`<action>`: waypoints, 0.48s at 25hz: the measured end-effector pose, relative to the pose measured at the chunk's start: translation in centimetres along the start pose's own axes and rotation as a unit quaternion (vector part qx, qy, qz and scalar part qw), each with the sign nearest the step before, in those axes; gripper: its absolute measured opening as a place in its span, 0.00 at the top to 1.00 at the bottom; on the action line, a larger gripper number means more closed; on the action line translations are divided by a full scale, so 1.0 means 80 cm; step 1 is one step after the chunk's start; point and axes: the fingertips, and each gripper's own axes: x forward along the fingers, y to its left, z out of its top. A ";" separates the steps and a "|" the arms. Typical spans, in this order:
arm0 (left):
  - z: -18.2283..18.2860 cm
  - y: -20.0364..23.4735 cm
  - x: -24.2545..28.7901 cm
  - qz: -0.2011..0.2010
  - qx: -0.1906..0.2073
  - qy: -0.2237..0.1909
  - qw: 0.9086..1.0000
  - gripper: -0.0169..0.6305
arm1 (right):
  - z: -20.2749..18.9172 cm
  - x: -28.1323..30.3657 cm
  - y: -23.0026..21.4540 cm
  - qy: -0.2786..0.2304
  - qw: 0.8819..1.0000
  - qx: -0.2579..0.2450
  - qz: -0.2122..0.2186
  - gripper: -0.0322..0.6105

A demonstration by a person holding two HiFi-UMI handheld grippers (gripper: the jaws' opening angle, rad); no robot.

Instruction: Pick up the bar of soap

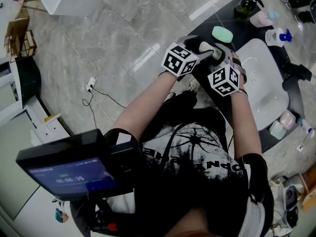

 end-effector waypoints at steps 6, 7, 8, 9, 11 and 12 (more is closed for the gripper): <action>0.012 -0.008 -0.019 -0.004 0.016 -0.012 1.000 0.50 | 0.015 -0.017 0.000 -0.014 1.000 -0.001 -0.017 0.57; 0.014 -0.013 -0.022 -0.010 0.022 -0.012 1.000 0.50 | 0.017 -0.023 -0.001 -0.016 1.000 0.001 -0.022 0.57; 0.016 -0.018 -0.024 -0.015 0.030 -0.014 0.999 0.50 | 0.018 -0.029 -0.003 -0.018 0.999 0.003 -0.028 0.57; 0.019 -0.023 -0.027 -0.018 0.038 -0.018 0.999 0.50 | 0.019 -0.036 -0.006 -0.020 0.999 0.006 -0.035 0.57; 0.028 -0.032 -0.035 -0.022 0.050 -0.031 0.998 0.50 | 0.020 -0.052 -0.014 -0.028 0.998 0.016 -0.052 0.57; 0.032 -0.038 -0.038 -0.024 0.055 -0.037 0.997 0.53 | 0.020 -0.061 -0.017 -0.031 0.997 0.023 -0.060 0.57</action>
